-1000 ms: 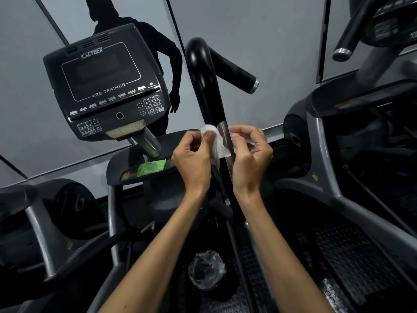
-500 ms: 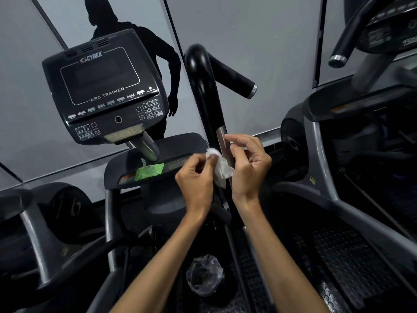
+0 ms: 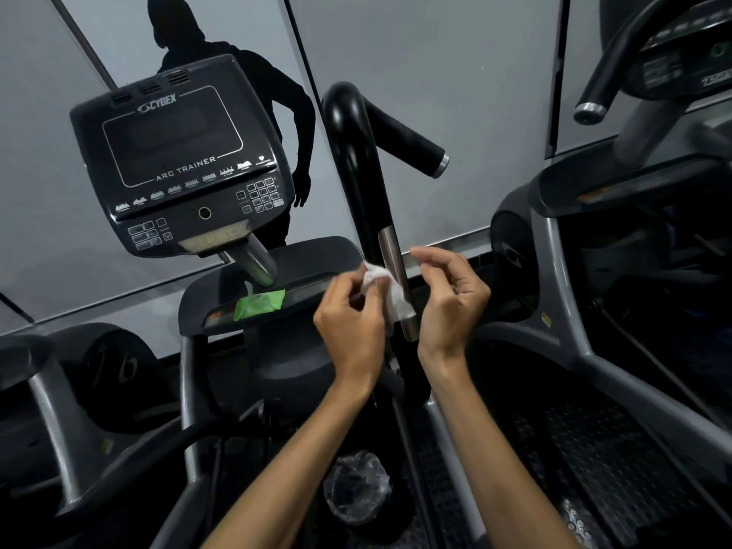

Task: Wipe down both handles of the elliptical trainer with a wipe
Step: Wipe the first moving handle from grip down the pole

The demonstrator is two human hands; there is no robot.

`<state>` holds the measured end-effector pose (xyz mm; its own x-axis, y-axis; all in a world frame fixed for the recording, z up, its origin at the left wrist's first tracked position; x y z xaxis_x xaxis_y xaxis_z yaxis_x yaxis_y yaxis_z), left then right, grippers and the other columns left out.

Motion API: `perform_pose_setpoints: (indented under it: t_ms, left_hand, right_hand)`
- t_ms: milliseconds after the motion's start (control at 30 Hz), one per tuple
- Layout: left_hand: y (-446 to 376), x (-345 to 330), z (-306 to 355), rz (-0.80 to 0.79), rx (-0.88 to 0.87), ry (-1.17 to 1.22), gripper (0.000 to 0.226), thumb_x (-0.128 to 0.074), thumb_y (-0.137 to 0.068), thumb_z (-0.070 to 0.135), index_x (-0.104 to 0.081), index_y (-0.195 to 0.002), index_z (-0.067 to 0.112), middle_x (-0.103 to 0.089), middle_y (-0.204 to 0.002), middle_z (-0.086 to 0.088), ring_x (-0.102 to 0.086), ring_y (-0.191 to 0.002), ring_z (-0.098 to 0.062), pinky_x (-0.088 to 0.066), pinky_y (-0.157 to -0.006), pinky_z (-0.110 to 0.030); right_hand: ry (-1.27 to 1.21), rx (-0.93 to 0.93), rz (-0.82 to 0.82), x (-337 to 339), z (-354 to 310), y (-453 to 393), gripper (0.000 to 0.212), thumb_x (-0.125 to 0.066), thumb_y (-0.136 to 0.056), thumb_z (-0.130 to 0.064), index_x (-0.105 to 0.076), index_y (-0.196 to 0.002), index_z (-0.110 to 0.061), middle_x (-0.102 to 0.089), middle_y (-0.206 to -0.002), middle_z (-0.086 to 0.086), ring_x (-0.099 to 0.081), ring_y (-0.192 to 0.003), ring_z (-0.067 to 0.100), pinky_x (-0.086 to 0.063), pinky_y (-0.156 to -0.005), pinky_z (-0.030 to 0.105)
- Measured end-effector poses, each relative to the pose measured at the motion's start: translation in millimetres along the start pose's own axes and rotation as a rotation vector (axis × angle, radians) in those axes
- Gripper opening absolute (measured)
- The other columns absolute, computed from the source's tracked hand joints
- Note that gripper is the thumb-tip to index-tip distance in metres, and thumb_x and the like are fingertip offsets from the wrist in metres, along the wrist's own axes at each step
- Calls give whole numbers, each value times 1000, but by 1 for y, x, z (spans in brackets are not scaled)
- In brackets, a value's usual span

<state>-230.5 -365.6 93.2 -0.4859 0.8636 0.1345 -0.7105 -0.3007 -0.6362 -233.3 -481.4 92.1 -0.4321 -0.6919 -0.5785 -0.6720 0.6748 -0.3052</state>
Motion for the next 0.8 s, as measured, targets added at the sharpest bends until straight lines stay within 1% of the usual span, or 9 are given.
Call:
perform_pose_setpoints:
  t_ms: [67,133,200,267,433,533,633,733,800]
  left_hand:
    - [-14,-3,2,23,28,47,18,-74,-90,16,-66,-78,27,-65,-74,10,-60,-67,-11,-49,-65,-25]
    - [-9,-4,-4,-1,84,53,30,-70,-94,12,-59,-70,26,-56,-61,17,-48,-58,0,-40,-59,-21]
    - [10,0,-11,-61,116,-2,46,-67,-96,12,-46,-61,31,-46,-52,17,-39,-52,0,-32,-54,-16]
    - [20,4,-11,-116,109,-22,48,-69,-95,13,-43,-59,31,-43,-52,15,-38,-52,-1,-30,-53,-14]
    - [-15,-1,-8,-8,80,69,20,-69,-92,8,-64,-75,17,-55,-62,12,-45,-58,-1,-39,-58,-20]
    - [6,-2,-23,-51,149,54,24,-66,-92,4,-64,-76,23,-55,-64,11,-47,-60,-1,-40,-61,-23]
    - [34,3,-26,-123,128,-12,28,-68,-90,4,-64,-81,31,-66,-76,7,-56,-69,-2,-43,-66,-19]
    - [14,1,-18,-58,56,-11,12,-71,-89,9,-68,-81,17,-66,-76,2,-57,-69,-8,-45,-65,-23]
    - [0,-1,-17,-35,58,17,9,-71,-91,12,-68,-83,12,-64,-74,6,-54,-66,-6,-44,-64,-23]
  right_hand:
    - [4,-8,-7,0,1,1,33,-57,-83,7,-78,-82,-18,-74,-88,12,-68,-82,14,-50,-73,22]
    - [19,-5,-24,-1,3,4,29,-57,-82,5,-78,-82,-16,-74,-87,12,-68,-81,16,-51,-73,25]
    - [29,-3,-24,-2,4,7,27,-57,-80,2,-78,-81,-15,-73,-86,12,-68,-80,17,-51,-72,27]
    - [33,-6,-8,-4,3,7,27,-56,-80,0,-78,-80,-17,-73,-85,12,-67,-79,17,-50,-72,28]
    - [21,-3,-6,-5,1,8,27,-57,-80,1,-77,-79,-17,-72,-84,13,-65,-77,13,-48,-70,23]
    - [16,-9,-2,0,3,5,29,-56,-80,1,-77,-79,-19,-73,-85,13,-66,-79,14,-49,-73,26]
    - [34,-13,-1,2,5,3,26,-54,-82,0,-77,-81,-11,-72,-84,12,-63,-78,12,-48,-72,27]
    - [34,-18,-30,-3,5,7,24,-54,-83,-1,-77,-82,-9,-73,-84,11,-66,-80,16,-50,-74,29]
    - [28,-21,-55,-4,4,8,24,-54,-84,-1,-76,-83,-9,-73,-86,11,-68,-83,16,-50,-75,26]
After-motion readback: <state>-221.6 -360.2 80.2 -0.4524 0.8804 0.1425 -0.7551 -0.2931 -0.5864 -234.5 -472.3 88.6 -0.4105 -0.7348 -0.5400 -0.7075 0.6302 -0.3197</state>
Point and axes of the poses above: each hand's wrist, its own y-axis away from the middle knuckle, its own x-axis out of the back of the hand, z = x × y, the point moved 3 cm from there along -y, towards the middle knuckle
